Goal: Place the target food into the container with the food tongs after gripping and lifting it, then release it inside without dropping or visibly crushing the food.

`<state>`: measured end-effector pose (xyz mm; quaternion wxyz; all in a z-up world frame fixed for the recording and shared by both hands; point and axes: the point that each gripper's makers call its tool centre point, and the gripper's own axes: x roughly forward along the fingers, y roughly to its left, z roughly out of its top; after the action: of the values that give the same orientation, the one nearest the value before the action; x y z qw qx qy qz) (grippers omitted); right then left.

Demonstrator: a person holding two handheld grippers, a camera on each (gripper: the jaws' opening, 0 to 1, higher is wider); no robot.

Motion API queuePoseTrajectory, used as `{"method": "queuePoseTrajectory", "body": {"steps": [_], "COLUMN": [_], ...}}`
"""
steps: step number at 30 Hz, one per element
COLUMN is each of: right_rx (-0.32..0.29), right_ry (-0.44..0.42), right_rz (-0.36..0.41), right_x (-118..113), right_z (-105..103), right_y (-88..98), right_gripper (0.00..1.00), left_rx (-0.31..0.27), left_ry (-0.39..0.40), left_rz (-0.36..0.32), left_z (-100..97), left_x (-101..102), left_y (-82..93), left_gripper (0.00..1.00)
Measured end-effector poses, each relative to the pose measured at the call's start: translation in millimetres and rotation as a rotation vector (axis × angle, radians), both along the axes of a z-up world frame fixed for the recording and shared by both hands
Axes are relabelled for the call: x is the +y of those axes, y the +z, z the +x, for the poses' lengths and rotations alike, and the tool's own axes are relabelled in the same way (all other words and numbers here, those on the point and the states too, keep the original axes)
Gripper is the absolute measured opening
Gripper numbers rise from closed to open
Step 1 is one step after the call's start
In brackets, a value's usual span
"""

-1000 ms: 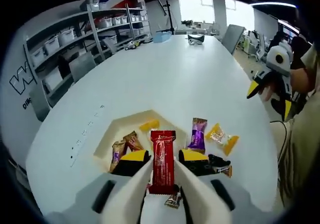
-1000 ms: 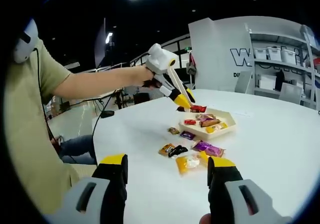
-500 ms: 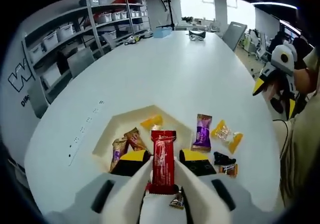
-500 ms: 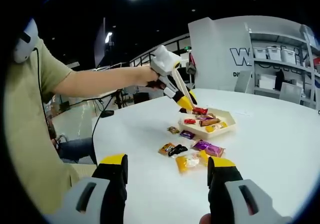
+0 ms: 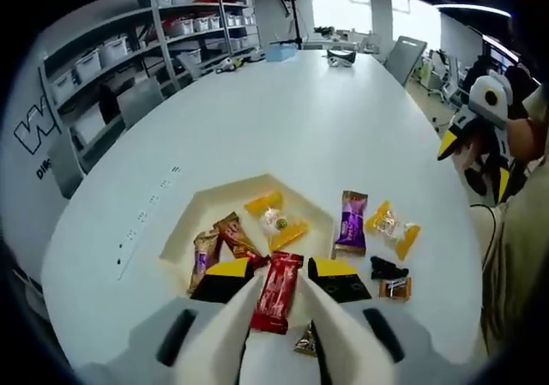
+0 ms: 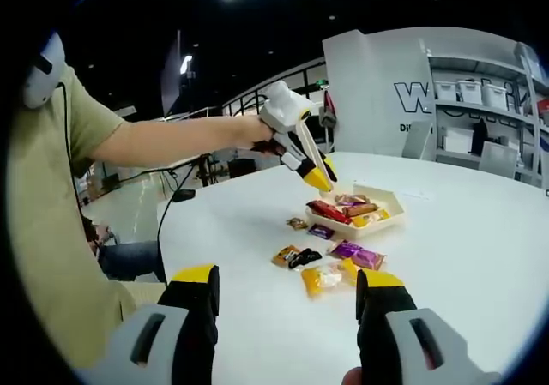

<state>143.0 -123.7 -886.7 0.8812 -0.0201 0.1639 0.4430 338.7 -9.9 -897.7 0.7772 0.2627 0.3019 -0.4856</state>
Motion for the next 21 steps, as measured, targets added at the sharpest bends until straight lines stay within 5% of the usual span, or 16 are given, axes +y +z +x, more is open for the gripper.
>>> {"method": "queuePoseTrajectory", "body": {"steps": [21], "right_rx": [0.005], "right_ry": [0.003], "right_rz": [0.002], "right_x": [1.4], "right_z": [-1.5], "right_y": [-2.4], "right_gripper": [0.63], "left_rx": [0.009], "left_ry": [0.057], "left_rz": [0.073], "left_z": [1.5], "left_x": [26.2], "left_y": [-12.3], "left_gripper": [0.23]}}
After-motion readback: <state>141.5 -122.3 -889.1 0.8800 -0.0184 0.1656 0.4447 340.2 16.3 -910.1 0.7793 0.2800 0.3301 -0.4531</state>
